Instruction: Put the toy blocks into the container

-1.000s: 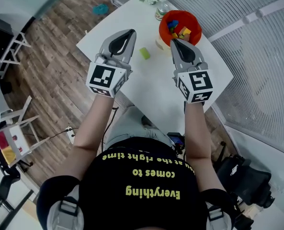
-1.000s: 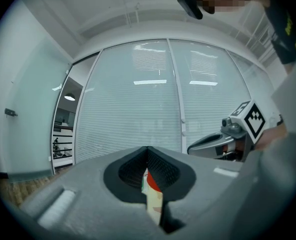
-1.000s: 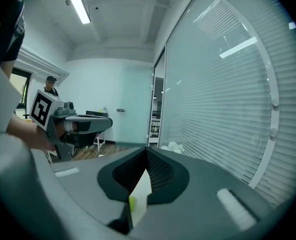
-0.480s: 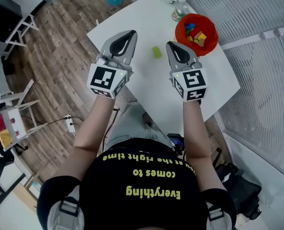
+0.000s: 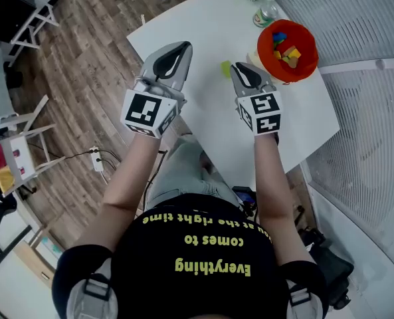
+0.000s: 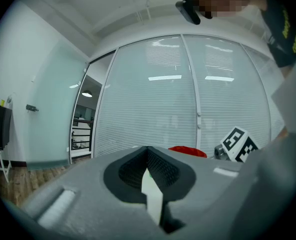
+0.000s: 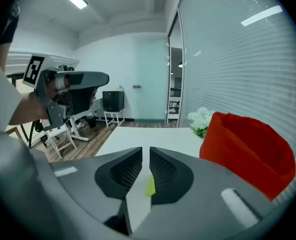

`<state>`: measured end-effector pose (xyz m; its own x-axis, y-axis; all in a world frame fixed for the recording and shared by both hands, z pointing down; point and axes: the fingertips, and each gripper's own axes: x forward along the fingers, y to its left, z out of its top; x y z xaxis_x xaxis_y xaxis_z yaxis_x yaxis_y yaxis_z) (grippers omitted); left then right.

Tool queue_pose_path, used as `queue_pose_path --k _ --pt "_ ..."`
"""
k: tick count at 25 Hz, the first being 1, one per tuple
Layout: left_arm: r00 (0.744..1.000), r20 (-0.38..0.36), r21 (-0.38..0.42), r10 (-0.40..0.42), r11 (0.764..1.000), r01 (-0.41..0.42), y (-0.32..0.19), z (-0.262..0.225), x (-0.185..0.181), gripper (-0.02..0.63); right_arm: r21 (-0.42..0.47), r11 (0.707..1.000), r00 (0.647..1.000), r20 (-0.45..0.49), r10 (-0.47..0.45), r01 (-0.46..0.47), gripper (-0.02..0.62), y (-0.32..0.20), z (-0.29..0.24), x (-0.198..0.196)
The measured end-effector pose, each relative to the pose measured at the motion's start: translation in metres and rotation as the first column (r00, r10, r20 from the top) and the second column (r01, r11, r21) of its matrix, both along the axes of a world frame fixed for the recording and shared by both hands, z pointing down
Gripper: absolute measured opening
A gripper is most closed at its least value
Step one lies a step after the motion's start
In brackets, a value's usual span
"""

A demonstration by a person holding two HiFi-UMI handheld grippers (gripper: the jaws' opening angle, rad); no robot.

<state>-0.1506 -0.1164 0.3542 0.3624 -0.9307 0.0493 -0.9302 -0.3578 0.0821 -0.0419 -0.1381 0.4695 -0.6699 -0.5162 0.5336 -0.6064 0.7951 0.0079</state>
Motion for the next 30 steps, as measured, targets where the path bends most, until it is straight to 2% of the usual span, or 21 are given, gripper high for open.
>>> queue_pose_path --k 6,13,21,30 --pt "1.0 -0.007 -0.032 -0.024 0.999 0.024 0.0 0.017 -0.008 0.0 -0.043 0.999 0.999 -0.054 -0.01 0.007 0.077 -0.002 0.031 -0.005" --pt "0.999 -0.01 -0.069 -0.051 0.996 0.05 0.004 0.034 -0.017 0.0 -0.1 0.995 0.994 -0.11 0.001 -0.012 0.152 -0.018 0.073 -0.002" --pt "0.997 -0.014 -0.099 -0.071 0.993 0.069 0.008 0.049 -0.024 0.0 -0.177 0.984 0.979 -0.201 -0.018 -0.018 0.166 -0.024 0.124 -0.001" --pt "0.997 -0.013 -0.114 -0.077 0.991 0.075 0.014 0.057 -0.031 0.0 -0.224 0.974 0.968 -0.251 -0.017 -0.041 0.193 -0.024 0.148 -0.002"
